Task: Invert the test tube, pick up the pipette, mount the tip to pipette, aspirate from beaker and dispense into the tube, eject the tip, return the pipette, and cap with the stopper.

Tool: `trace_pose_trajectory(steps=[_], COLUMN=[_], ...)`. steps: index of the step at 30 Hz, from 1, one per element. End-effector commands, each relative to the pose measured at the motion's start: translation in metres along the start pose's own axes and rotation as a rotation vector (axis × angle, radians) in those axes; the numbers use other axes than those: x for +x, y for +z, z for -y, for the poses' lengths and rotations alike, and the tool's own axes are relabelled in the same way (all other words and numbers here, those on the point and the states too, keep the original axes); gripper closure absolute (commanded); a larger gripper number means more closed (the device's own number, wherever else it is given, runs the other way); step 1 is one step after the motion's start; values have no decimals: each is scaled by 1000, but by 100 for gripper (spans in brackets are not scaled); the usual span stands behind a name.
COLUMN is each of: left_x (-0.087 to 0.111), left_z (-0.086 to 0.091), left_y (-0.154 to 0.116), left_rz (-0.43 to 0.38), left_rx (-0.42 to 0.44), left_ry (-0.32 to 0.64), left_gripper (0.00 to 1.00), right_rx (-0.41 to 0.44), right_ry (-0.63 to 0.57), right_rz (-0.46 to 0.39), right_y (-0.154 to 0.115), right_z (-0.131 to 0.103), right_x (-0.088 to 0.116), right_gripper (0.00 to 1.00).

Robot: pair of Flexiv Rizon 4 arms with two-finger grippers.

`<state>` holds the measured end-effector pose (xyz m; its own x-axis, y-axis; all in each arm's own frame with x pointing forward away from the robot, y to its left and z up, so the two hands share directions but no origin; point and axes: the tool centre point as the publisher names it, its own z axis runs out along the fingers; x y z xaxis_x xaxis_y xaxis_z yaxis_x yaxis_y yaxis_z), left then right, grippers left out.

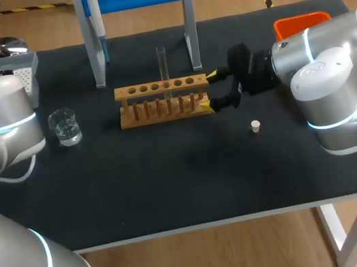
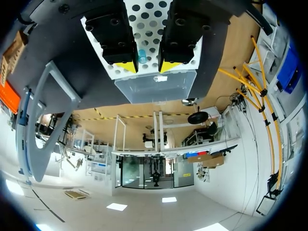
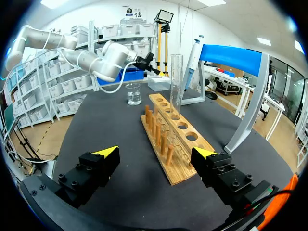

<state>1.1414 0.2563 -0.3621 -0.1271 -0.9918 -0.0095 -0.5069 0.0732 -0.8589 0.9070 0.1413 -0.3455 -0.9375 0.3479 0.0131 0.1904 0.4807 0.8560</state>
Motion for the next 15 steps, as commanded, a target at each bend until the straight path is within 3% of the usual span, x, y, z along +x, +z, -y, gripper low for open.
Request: trace_pose_trajectory(steps=[1, 15], left_x=[-1, 0], left_z=[-1, -3], left_y=[5, 9], left_rz=[0, -8], left_rx=[-2, -11], left_ry=[0, 8], left_gripper=[74, 76], right_rx=[2, 2], right_ry=[0, 0], right_rz=[-2, -2], right_y=[-1, -1], right_z=[0, 0], right_x=[0, 0], right_gripper=[0, 0])
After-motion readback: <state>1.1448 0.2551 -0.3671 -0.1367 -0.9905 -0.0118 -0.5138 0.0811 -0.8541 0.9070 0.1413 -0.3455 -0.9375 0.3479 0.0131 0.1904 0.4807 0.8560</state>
